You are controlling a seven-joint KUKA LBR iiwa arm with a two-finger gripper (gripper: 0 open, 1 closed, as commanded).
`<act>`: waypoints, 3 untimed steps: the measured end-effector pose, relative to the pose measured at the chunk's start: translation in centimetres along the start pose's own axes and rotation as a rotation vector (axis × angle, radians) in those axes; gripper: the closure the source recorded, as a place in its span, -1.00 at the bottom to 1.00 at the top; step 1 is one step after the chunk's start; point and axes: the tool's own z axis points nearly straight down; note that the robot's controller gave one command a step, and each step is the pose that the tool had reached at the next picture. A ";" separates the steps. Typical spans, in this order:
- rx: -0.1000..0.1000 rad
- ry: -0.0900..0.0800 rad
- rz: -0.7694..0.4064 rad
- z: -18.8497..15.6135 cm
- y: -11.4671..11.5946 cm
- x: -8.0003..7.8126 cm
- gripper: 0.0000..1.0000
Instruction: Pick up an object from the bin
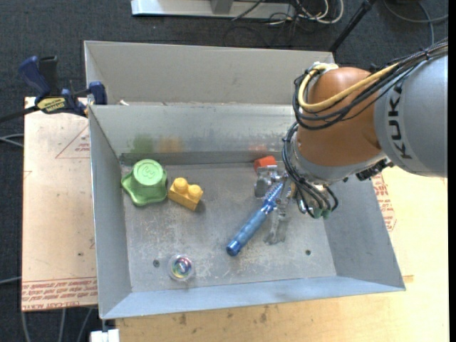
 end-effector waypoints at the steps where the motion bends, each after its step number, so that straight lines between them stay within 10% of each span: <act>1: 0.001 -0.003 -0.505 10.9 -0.9 -1.8 -1.00; 2: 0.000 -0.007 -0.505 10.7 -0.9 -1.9 1.00; 3: 0.004 -0.015 -0.549 -2.4 -0.4 -1.6 1.00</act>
Offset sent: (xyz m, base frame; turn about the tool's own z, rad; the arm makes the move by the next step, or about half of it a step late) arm 0.0185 -0.0096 -0.1069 -0.5073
